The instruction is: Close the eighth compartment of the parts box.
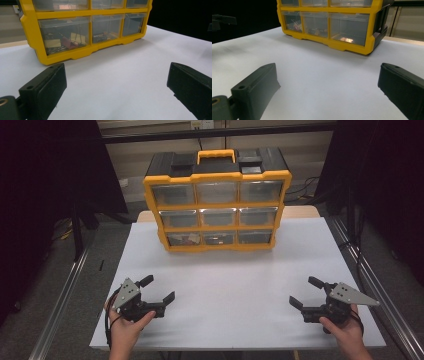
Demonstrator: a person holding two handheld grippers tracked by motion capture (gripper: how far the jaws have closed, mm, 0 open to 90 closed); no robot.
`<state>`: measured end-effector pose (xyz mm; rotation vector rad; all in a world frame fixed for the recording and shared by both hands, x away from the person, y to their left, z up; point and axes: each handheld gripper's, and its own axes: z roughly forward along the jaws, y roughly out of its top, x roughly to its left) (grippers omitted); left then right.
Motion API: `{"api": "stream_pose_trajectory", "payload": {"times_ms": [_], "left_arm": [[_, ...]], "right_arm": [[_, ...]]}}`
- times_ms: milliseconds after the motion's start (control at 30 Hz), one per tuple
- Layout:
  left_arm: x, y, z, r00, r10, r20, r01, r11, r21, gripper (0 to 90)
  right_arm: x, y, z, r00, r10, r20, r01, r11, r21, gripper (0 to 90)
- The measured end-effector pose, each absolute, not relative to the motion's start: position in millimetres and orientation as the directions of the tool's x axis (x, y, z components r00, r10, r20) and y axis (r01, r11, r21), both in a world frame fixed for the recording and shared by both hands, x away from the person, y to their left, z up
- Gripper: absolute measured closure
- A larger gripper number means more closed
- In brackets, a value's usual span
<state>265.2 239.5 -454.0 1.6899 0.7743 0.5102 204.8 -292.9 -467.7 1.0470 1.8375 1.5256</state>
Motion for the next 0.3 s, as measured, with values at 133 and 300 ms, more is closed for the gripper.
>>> {"api": "stream_pose_trajectory", "payload": {"times_ms": [133, 300], "left_arm": [[265.3, 240.5, -454.8, 0.693, 0.717, -0.073, 0.230, -0.124, 0.965, 2.7], [264.7, 241.1, -455.5, 0.691, 0.720, -0.072, 0.227, -0.122, 0.966, 2.4]], "right_arm": [[205.2, -292.6, -467.7, -0.561, 0.824, 0.079, 0.228, 0.063, 0.972, 2.1], [205.4, -292.6, -467.9, -0.561, 0.824, 0.076, 0.227, 0.065, 0.972, 2.0]]}}
